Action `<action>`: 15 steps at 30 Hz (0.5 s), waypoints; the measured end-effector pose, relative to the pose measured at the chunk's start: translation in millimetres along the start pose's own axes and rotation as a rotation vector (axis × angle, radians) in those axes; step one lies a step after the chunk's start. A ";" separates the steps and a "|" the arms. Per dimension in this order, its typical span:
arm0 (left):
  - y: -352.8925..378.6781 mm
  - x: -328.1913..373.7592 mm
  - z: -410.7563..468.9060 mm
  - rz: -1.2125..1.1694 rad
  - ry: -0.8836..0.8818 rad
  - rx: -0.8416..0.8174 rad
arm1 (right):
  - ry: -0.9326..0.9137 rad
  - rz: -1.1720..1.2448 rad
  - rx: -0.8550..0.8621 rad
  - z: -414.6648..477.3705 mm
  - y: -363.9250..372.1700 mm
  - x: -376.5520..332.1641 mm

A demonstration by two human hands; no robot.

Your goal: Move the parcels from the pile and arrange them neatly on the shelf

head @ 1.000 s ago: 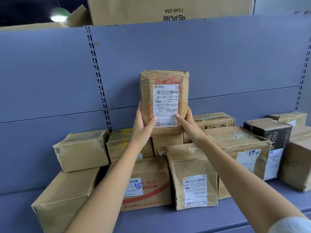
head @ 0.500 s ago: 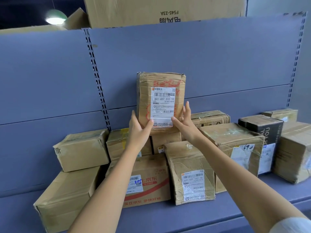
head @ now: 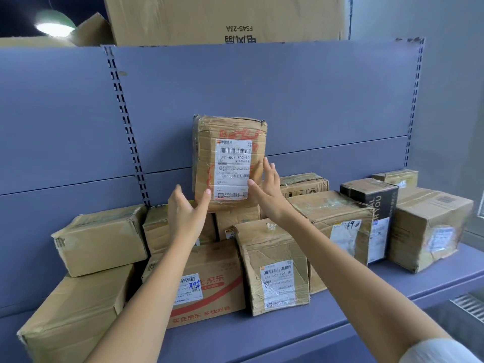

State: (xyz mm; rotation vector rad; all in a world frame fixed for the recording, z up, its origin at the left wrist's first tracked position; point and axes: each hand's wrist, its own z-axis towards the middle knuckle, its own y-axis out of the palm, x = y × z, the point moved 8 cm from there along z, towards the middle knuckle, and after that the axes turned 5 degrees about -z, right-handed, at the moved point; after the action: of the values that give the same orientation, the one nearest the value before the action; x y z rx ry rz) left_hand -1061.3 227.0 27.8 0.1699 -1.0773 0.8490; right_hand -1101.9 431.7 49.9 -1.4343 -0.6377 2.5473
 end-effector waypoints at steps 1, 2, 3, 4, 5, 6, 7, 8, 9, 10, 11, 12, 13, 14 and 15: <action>-1.5 -0.8 -0.9 0.000 -0.002 0.002 | 0.001 -0.007 0.003 -1.3 0.0 -0.2; -3.2 -1.6 -1.8 -0.001 -0.008 0.005 | -0.001 -0.021 0.005 -2.8 0.2 -0.6; -4.6 -2.4 -2.6 0.003 -0.012 0.008 | -0.001 -0.038 0.007 -4.3 0.4 -0.6; -5.9 -3.0 -3.8 0.009 -0.014 0.011 | 0.001 -0.056 0.009 -6.0 0.4 -0.1; -7.0 -3.1 -5.1 0.013 -0.015 0.014 | 0.003 -0.071 0.013 -7.5 1.0 0.3; -8.5 -3.3 -7.1 0.015 -0.015 0.016 | 0.007 -0.085 0.020 -9.3 1.6 0.6; -9.7 -3.8 -9.3 0.014 -0.017 0.019 | 0.009 -0.103 0.036 -10.9 1.7 0.3; -11.5 -4.7 -11.9 0.012 -0.020 0.023 | 0.004 -0.129 0.069 -12.4 1.5 -1.3; -14.2 -6.1 -15.0 0.009 -0.024 0.028 | -0.012 -0.165 0.120 -14.6 0.8 -4.7; -18.4 -8.0 -18.8 0.006 -0.029 0.037 | -0.043 -0.203 0.189 -17.7 0.1 -10.2; -23.9 -10.7 -22.6 0.008 -0.030 0.048 | -0.088 -0.230 0.263 -21.8 0.0 -17.8; -31.1 -13.5 -27.0 0.017 -0.027 0.060 | -0.141 -0.245 0.324 -26.6 1.9 -27.0; -39.4 -16.7 -31.5 0.039 -0.017 0.070 | -0.203 -0.259 0.365 -31.6 6.1 -37.6; -49.3 -20.6 -36.3 0.072 -0.004 0.079 | -0.273 -0.271 0.379 -36.6 14.1 -49.3; -61.1 -25.0 -41.1 0.106 0.010 0.091 | -0.350 -0.278 0.372 -41.9 26.1 -61.6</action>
State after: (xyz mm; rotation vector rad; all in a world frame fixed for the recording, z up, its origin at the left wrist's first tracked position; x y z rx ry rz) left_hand -995.7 193.1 3.3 0.1857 -1.0459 0.9943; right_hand -1031.9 400.1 67.7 -0.7351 -0.3456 2.5314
